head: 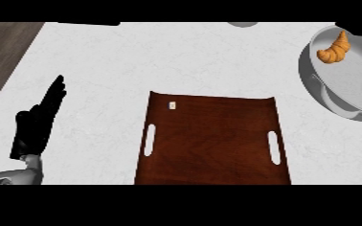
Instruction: Pick the croissant from the tray and place it in the pot
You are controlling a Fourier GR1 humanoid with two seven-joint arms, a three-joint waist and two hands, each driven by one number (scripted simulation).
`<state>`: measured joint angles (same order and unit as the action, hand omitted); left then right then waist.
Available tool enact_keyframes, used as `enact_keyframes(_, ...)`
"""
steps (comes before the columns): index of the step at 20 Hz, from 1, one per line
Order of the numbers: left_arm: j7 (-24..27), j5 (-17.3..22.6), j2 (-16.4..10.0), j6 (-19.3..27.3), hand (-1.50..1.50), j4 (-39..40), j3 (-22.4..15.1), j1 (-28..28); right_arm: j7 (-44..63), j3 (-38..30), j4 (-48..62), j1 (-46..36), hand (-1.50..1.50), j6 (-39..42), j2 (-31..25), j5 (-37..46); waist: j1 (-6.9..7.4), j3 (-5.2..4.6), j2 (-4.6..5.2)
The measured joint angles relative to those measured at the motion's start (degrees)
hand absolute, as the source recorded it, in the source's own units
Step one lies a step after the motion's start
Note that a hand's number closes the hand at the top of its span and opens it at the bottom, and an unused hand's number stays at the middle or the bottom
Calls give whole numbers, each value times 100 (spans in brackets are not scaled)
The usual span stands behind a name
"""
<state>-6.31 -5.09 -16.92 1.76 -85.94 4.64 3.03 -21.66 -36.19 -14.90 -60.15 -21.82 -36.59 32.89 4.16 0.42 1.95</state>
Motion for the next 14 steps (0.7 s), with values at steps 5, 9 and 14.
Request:
enact_keyframes(5,-63,-5,-3,-2,0,-38,28,-32,-360,-462,120,50,-150,546,-210,-535,-71,-12,-42)
enact_keyframes(9,-81,43,-66,-63,0,-76,125,-113,-518,-619,228,176,-150,1049,-365,-777,-129,-19,-77)
enact_keyframes(14,-77,-25,-20,-22,0,-141,134,-258,-847,-853,239,600,-150,1698,-604,-1155,-220,-25,-116)
